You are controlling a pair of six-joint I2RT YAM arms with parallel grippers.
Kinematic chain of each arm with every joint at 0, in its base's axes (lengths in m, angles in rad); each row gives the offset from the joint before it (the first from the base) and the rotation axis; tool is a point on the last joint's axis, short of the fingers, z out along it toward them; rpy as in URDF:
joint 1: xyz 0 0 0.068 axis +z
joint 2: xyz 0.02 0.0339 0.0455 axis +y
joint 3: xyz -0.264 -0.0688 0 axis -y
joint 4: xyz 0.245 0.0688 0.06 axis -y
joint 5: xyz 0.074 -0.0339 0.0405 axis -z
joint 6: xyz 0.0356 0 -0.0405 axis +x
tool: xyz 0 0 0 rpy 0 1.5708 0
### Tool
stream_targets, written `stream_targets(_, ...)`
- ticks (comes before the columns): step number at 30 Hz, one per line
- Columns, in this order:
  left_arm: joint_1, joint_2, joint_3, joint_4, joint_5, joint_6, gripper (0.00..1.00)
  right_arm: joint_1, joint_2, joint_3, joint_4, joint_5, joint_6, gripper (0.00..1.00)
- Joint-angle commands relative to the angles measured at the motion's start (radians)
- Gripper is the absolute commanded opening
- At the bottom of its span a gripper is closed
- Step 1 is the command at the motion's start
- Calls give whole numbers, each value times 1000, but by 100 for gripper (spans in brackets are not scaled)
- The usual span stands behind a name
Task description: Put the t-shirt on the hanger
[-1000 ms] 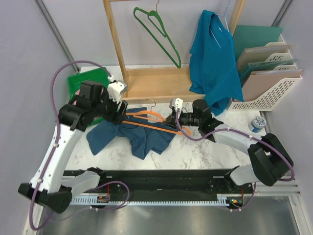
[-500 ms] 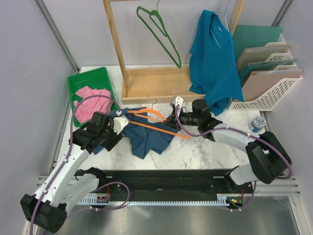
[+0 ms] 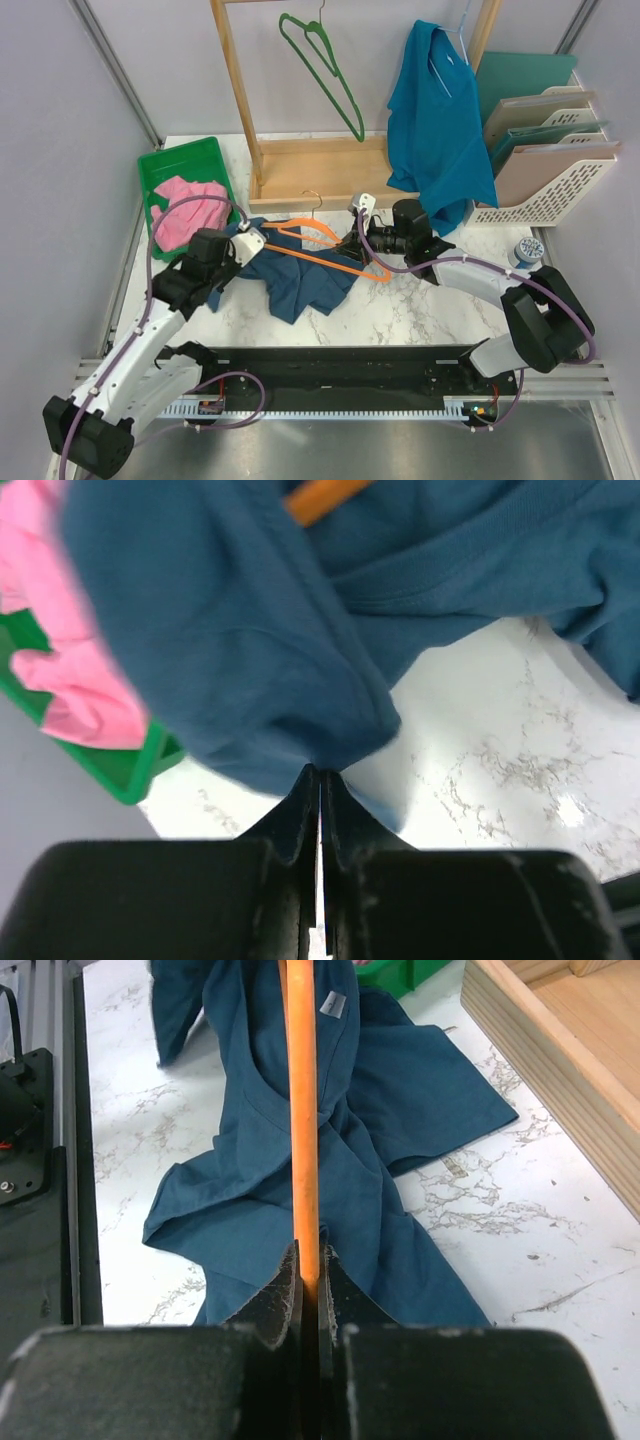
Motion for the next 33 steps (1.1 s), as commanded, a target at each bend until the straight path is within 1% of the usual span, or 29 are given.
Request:
stream_targets(1, -1, -32, 197, -85, 20, 44, 2, -5, 3, 43, 17, -22, -38, 0)
stream_targets(4, 11, 12, 284, -98, 12, 87, 2, -6, 0, 40, 3, -36, -73, 0)
stream_targets(5, 42, 31, 298, -83, 11, 101, 2, -6, -3, 40, -2, -39, -95, 0)
stream_targets(6, 67, 78, 323, -22, 6, 124, 2, -6, -5, 38, -18, -62, -113, 0)
stream_targets(7, 97, 104, 339, 2, 26, 133, 2, -6, -9, 37, -26, -67, -127, 0)
stream_targets(8, 163, 143, 382, 22, 43, 151, 2, -6, -18, 29, -29, -76, -148, 0)
stream_targets(9, 192, 214, 404, 60, 52, 159, 2, -6, -23, 26, -38, -84, -161, 0)
stream_targets(11, 264, 288, 460, 114, 64, 191, 2, -6, -35, 24, -64, -117, -191, 0)
stream_targets(12, 283, 348, 479, 137, 66, 203, 2, -5, -40, 24, -78, -122, -205, 0)
stream_targets(13, 298, 373, 501, 152, 95, 214, 2, -6, -45, 24, -81, -131, -211, 0)
stream_targets(14, 312, 394, 533, 149, 106, 225, 2, -6, -48, 27, -92, -136, -217, 0)
stream_targets(15, 314, 433, 544, 145, 129, 227, 2, -6, -51, 29, -97, -140, -224, 0)
stream_targets(16, 315, 448, 553, 105, 149, 228, 2, -6, -55, 31, -94, -144, -221, 0)
stream_targets(17, 314, 462, 551, 99, 155, 225, 2, -6, -55, 35, -91, -147, -218, 0)
stream_targets(19, 327, 494, 548, 67, 140, 205, 7, -6, -52, 40, -83, -151, -205, 0)
stream_targets(20, 346, 497, 577, 30, 162, 166, 22, -6, -52, 41, -74, -145, -202, 0)
stream_targets(21, 372, 490, 603, -21, 333, 155, 32, -6, -48, 43, -72, -142, -196, 0)
stream_targets(22, 421, 437, 616, -59, 409, 154, 46, -9, -45, 44, -72, -141, -184, 0)
stream_targets(23, 423, 403, 595, -75, 452, 151, 56, -11, -42, 47, -60, -134, -175, 0)
stream_targets(24, 423, 363, 579, -82, 516, 157, 56, -17, -39, 46, -52, -136, -162, 0)
stream_targets(25, 423, 303, 565, -90, 540, 161, 56, -17, -34, 47, -46, -131, -152, 0)
stream_targets(28, 424, 232, 518, -194, 629, 174, 54, -27, -28, 55, -5, -117, -92, 0)
stream_targets(29, 423, 220, 510, -248, 643, 173, 45, -29, -25, 60, 10, -116, -81, 0)
stream_targets(30, 423, 208, 501, -272, 690, 173, 42, -29, -20, 64, 12, -119, -72, 0)
stream_targets(32, 414, 165, 458, -314, 742, 179, 44, -29, -17, 75, 23, -127, -52, 0)
stream_targets(33, 389, 151, 417, -314, 738, 170, 45, -29, -16, 78, 23, -128, -52, 0)
